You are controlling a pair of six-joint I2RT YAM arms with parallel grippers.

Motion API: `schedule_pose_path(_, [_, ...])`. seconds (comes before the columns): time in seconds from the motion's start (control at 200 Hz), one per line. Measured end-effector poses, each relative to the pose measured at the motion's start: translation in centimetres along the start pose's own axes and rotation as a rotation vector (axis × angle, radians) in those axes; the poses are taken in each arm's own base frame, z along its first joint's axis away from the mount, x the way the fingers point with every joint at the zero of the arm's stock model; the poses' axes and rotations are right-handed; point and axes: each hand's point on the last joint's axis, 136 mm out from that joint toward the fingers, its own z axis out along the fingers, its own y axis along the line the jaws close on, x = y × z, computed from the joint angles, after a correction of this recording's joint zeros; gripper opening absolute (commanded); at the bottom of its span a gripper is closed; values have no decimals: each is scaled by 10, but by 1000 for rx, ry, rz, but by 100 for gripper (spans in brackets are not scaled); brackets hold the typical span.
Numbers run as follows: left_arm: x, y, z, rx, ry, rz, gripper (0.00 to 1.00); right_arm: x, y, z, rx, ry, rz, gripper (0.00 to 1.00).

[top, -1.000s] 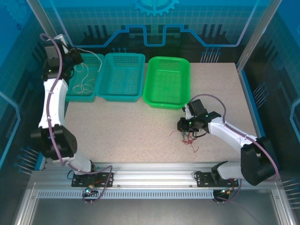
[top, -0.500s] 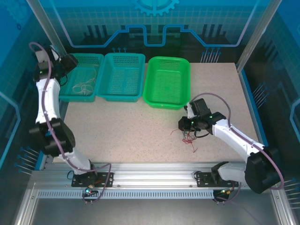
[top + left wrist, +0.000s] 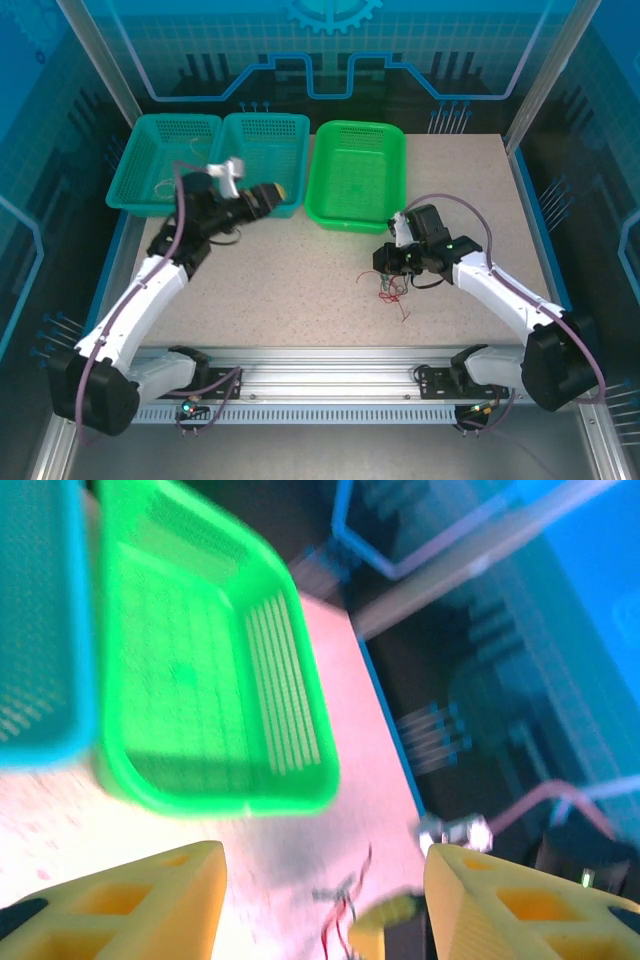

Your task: Untangle the cables

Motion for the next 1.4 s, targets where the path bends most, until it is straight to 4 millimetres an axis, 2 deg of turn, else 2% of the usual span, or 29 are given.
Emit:
schedule_pose_path(0.1, [63, -14, 18, 48, 129, 10, 53, -3, 3, 0, -13, -7, 2, 12])
schedule_pose_path(0.21, [117, -22, 28, 90, 226, -7, 54, -4, 3, 1, -13, -8, 15, 12])
schedule_pose_path(0.24, [129, -24, 31, 99, 245, -17, 56, -4, 3, 1, -14, -9, 20, 12])
schedule_pose_path(0.295, [149, -23, 38, 107, 282, -30, 67, -5, 4, 1, -17, -13, 26, 12])
schedule_pose_path(0.34, [163, -22, 43, 108, 307, -56, 72, -6, 5, 1, -19, -16, 32, 12])
schedule_pose_path(0.4, [178, -20, 52, 108, 339, -75, 74, -7, 6, 1, -25, -19, 38, 12])
schedule_pose_path(0.54, [201, -22, 74, 128, 381, -125, 74, -7, 4, 4, -23, -13, 53, 12])
schedule_pose_path(0.665, [223, -17, 93, 124, 416, -174, 68, -6, 5, 7, -26, -4, 69, 12])
schedule_pose_path(0.835, [227, -4, 111, 92, 375, -238, 49, -6, 10, 8, -37, -8, 77, 11])
schedule_pose_path(0.98, [210, -9, 116, 108, 289, -252, 33, -7, 10, 8, -35, -10, 83, 11])
schedule_pose_path(1.171, [187, -20, 111, 148, 226, -239, 0, -7, 9, 8, -33, -13, 83, 11])
schedule_pose_path(1.321, [177, -21, 106, 144, 217, -210, 0, -7, 9, 8, -29, -15, 84, 9])
schedule_pose_path(1.401, [171, -24, 97, 135, 214, -179, 0, -9, 5, 7, -12, -24, 90, 7])
